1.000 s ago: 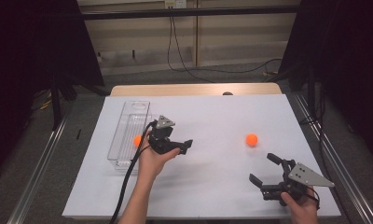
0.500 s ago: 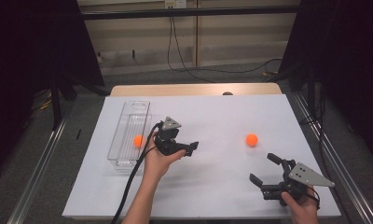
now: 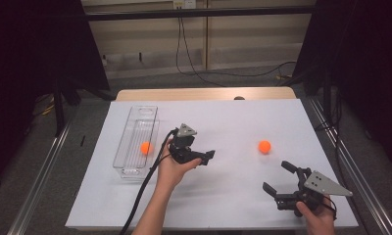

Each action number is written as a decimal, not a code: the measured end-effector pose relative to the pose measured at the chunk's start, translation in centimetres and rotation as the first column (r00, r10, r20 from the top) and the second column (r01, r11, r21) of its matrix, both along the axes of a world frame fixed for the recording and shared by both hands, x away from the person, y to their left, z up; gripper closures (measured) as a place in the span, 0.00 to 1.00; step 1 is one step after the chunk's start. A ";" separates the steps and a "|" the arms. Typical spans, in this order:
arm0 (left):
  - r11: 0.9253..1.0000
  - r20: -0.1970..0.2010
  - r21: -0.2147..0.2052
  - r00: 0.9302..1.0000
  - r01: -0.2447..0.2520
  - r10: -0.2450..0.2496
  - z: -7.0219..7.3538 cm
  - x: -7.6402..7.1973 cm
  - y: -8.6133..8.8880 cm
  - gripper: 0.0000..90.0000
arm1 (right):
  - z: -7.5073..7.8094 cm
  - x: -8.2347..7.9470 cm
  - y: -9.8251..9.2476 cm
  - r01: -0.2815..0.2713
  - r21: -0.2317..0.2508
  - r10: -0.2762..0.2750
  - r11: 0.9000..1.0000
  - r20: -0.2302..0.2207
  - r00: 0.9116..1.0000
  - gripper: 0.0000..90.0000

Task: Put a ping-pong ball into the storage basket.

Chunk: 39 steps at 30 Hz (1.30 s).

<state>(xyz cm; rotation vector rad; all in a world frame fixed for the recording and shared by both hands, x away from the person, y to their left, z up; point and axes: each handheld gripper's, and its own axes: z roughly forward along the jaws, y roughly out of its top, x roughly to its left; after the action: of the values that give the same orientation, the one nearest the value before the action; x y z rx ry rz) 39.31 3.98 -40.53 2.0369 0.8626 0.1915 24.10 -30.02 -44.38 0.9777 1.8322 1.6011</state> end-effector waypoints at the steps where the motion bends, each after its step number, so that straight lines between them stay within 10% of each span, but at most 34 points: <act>1: 1.000 -0.001 -0.003 1.000 0.001 -0.001 0.0 0.0 -0.1 0.09 | 0.0 0.0 0.0 0.000 0.001 0.000 1.000 0.000 1.000 0.02; 39: 0.998 0.020 -0.013 0.998 0.061 -0.061 -1.0 0.7 -4.9 0.09 | 0.1 0.0 -0.2 -0.007 0.002 0.007 1.000 0.002 1.000 0.02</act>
<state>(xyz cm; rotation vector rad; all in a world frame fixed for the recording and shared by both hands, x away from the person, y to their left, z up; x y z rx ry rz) 40.01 -0.94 -41.51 2.0426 0.7867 0.1704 24.14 -30.26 -44.30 0.9713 1.8349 1.6074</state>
